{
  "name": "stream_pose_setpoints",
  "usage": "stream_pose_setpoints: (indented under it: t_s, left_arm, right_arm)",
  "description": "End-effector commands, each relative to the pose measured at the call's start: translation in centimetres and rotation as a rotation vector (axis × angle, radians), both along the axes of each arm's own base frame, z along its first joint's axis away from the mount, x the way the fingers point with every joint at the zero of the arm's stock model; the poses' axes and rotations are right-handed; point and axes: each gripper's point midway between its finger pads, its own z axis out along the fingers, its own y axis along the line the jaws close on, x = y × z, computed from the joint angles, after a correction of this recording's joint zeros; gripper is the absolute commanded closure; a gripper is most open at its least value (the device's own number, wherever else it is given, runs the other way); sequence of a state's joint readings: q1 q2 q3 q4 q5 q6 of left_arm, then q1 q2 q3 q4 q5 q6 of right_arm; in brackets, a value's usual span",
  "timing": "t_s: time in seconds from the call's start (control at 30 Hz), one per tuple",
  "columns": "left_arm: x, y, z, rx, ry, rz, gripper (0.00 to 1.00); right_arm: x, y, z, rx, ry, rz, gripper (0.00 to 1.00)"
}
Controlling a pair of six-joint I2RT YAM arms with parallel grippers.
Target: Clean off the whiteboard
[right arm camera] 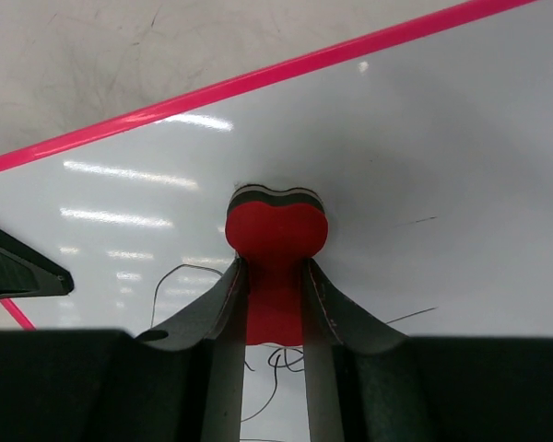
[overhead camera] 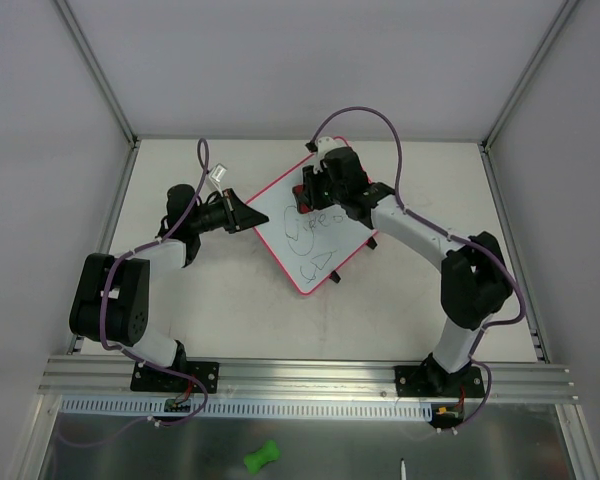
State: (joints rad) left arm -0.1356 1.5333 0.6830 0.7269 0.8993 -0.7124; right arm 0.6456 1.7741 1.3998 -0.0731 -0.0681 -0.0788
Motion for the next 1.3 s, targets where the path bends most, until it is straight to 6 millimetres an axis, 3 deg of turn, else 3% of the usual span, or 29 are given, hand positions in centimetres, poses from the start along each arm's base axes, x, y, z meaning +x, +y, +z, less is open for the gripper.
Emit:
stream_pose_setpoints:
  t_s: [0.0,0.1,0.23,0.33,0.5,0.7,0.8,1.07,1.27]
  left_arm:
    - [-1.1,-0.2,1.5,0.012,-0.131,-0.068,1.00]
    - [-1.2,-0.3,1.6,0.012,-0.135,-0.072,1.00]
    - [-1.2,-0.3,1.7,0.013,-0.138,-0.070,1.00]
    - [-1.2,-0.3,1.7,0.012,-0.139,-0.069,1.00]
    - [-1.2,-0.3,1.7,0.011,-0.136,-0.072,1.00]
    - [-1.1,-0.3,1.7,0.010,-0.133,-0.072,1.00]
    - [-1.1,-0.3,1.7,0.010,-0.134,-0.072,1.00]
    - [-1.1,-0.3,1.7,0.010,-0.131,-0.069,1.00]
    - [-1.1,-0.3,1.7,0.009,-0.132,-0.070,1.00]
  right_arm:
    - [1.4,-1.3,-1.4,-0.011,0.057,-0.047,1.00]
    - [3.1,-4.0,-2.2,0.067,0.148,-0.151,1.00]
    - [5.5,-9.6,-4.0,0.103,0.237,-0.319,1.00]
    - [6.0,-12.3,-5.2,0.107,0.289,-0.395,1.00]
    - [5.6,-14.5,-6.8,0.067,0.307,-0.446,1.00]
    - [5.4,-13.0,-5.0,0.058,0.249,-0.377,1.00]
    - [4.7,-11.1,-3.7,0.019,0.180,-0.315,1.00]
    - [0.9,-3.2,-0.2,-0.041,0.021,-0.051,1.00]
    - [-2.9,1.4,0.4,-0.086,-0.039,0.093,1.00]
